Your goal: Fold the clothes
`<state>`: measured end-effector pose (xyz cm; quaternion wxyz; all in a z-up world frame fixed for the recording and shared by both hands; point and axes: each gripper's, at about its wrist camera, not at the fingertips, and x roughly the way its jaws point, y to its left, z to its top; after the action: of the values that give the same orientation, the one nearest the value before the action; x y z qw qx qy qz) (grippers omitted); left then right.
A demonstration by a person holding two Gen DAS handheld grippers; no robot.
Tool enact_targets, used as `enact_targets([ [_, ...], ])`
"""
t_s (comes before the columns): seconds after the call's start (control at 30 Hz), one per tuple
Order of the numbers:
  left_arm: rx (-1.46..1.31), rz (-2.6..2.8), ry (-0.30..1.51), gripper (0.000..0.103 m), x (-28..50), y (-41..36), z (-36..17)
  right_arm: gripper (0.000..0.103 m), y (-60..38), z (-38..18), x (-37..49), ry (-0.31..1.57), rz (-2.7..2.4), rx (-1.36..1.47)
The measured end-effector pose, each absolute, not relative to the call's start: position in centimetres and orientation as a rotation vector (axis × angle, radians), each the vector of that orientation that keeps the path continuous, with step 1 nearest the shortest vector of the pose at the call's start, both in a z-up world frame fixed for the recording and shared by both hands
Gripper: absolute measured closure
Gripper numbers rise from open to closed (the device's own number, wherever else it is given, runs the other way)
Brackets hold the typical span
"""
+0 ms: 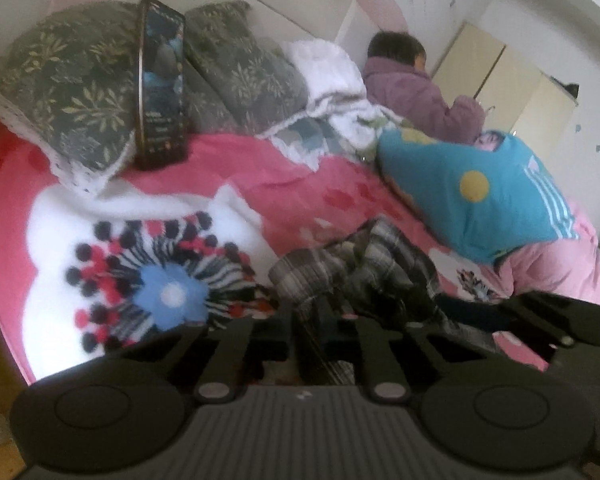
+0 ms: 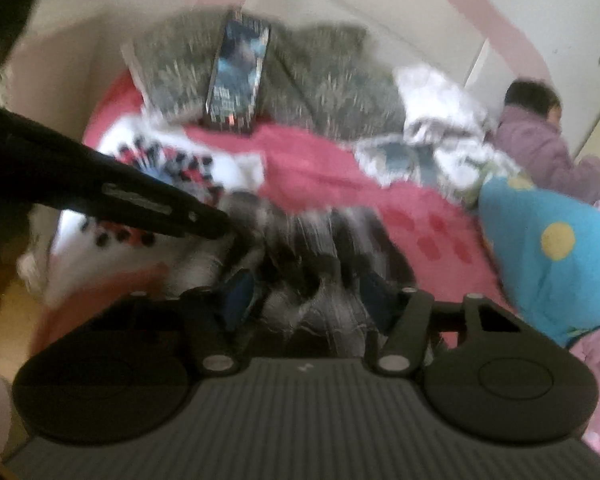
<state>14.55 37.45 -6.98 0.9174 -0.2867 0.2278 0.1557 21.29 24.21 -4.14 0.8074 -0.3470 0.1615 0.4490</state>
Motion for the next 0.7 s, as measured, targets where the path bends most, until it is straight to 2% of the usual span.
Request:
enact_targets([
  [0.03,-0.593,0.325,0.476,0.092,14.7,37.5,-7.1,0.061,24.5,-4.5,21.8,0.366,0.957,-0.749],
  [0.07,-0.605,0.327,0.483,0.092,14.7,37.6,-7.3,0.083,24.6,-4.7,22.4,0.392,0.955,-0.739],
  [0.1,-0.619,0.328,0.489,0.093,14.7,37.8,-7.5,0.092,24.5,-4.7,22.9,0.424,0.964,-0.709],
  [0.4,-0.769,0.285,0.474,0.093,14.0,39.5,-8.9,0.097,20.8,-0.5,27.5,0.603,1.100,-0.124],
  [0.7,-0.838,0.264,0.455,0.093,13.5,40.3,-9.3,0.097,22.8,-1.2,27.1,0.701,1.160,-0.049],
])
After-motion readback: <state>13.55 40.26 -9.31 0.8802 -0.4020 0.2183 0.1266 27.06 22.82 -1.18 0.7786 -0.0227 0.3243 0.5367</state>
